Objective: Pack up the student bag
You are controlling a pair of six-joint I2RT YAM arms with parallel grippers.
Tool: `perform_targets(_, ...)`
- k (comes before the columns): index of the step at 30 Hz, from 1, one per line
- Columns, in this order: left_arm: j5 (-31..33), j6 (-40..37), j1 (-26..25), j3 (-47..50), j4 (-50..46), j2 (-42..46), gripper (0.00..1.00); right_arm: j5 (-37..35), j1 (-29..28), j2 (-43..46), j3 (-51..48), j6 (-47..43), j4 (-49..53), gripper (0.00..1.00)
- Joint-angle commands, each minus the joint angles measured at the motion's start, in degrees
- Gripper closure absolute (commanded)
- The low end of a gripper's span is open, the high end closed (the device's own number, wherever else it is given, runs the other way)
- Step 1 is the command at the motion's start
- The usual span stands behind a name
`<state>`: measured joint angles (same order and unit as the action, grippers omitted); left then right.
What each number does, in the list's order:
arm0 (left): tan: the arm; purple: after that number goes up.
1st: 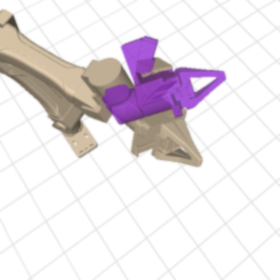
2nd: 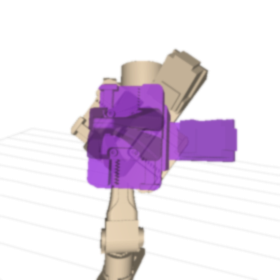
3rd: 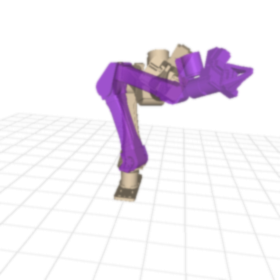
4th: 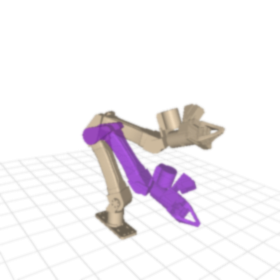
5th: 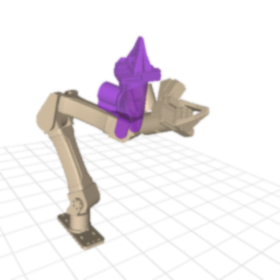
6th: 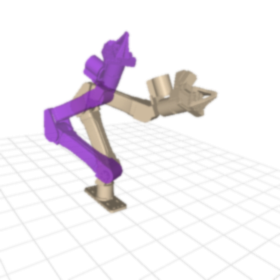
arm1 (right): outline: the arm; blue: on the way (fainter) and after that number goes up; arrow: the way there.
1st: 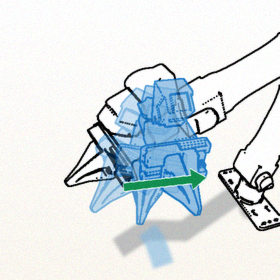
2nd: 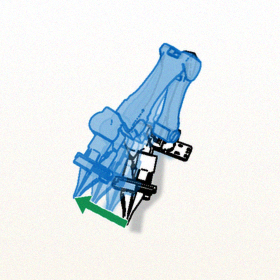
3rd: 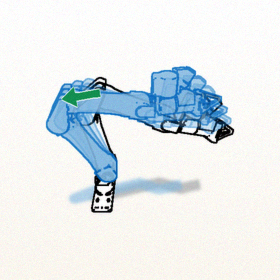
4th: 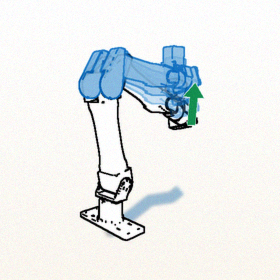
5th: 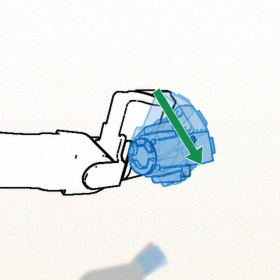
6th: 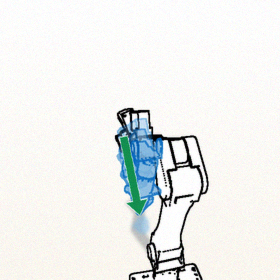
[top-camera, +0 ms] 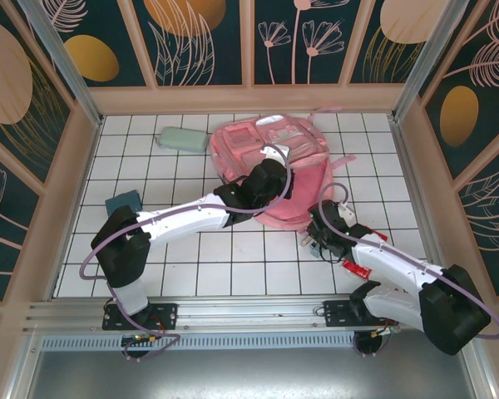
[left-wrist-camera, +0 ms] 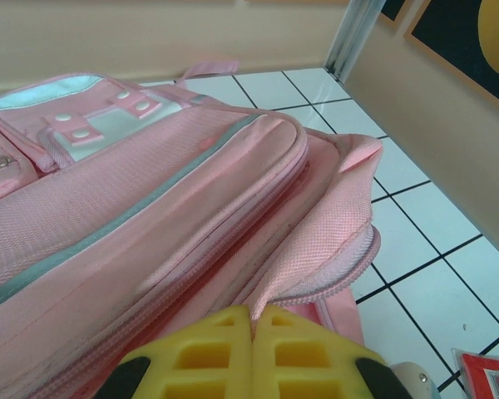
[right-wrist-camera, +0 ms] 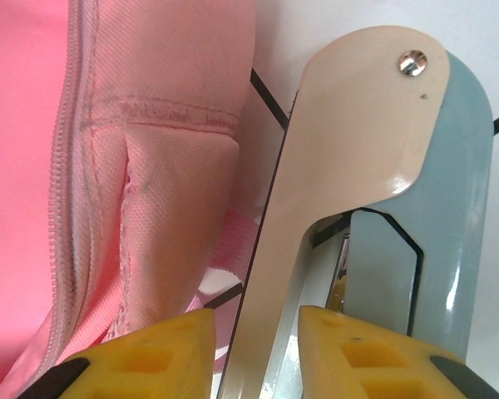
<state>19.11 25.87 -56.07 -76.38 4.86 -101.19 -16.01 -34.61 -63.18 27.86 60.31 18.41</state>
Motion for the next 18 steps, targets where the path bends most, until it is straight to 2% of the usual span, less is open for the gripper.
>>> perform_targets(1,0.7,1.3,1.3,0.0,4.0,2.1,1.0,-0.8,-0.5,-1.9,1.5,-1.6,2.4,0.67)
perform_targets(7,0.5,1.3,1.5,0.3,3.9,2.4,1.0,-3.0,-0.5,-5.4,3.5,-4.5,6.7,0.68)
perform_targets(13,0.3,1.4,1.8,0.9,4.1,2.6,1.0,-8.3,-0.5,-2.1,3.0,-6.4,12.0,0.68)
perform_targets(18,-0.5,1.8,2.0,0.5,4.1,2.3,1.0,-6.3,-0.5,-1.3,3.6,-7.6,11.1,0.68)
